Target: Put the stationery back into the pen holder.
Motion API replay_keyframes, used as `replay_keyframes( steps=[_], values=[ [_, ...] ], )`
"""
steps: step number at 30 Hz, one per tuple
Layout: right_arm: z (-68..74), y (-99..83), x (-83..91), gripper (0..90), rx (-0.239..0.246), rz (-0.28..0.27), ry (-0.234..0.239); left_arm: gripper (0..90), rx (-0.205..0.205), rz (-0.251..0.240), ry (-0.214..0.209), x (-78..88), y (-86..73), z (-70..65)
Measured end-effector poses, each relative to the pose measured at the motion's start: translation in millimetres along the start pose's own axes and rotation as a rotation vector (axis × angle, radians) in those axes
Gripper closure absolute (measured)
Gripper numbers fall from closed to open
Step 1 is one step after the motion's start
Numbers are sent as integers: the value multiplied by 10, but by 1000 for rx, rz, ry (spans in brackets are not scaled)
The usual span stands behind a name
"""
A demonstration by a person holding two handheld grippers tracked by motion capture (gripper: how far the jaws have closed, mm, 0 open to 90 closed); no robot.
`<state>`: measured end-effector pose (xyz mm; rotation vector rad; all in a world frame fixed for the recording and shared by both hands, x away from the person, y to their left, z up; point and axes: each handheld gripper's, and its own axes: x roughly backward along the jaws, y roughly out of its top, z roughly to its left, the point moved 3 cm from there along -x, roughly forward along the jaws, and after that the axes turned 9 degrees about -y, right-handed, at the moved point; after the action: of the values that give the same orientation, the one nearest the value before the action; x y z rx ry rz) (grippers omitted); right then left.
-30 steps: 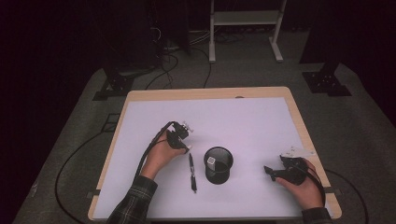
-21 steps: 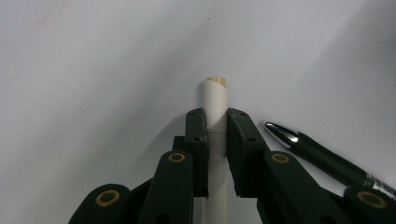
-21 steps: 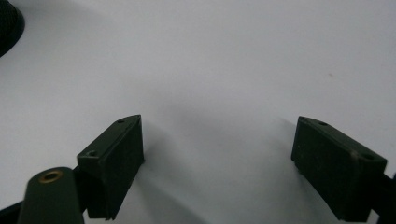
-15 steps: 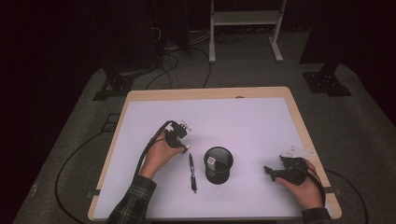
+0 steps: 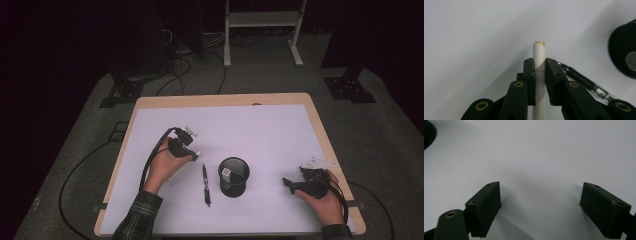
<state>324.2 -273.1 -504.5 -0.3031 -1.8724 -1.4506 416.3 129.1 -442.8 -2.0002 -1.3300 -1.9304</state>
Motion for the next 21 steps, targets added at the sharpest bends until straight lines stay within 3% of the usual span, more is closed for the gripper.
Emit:
replay_keyframes(
  steps=[8, 15, 21],
  values=[
    [2, 0, 1, 159, 2, -1, -1, 790, -15, -85, -31, 171, 0, -111],
    [0, 0, 1, 159, 1, 0, 0, 790, -50, -194, -78, 340, 31, -179],
    [0, 0, 0, 159, 1, 0, 0, 789, -65, -264, -83, 413, 52, -206]
  ],
)
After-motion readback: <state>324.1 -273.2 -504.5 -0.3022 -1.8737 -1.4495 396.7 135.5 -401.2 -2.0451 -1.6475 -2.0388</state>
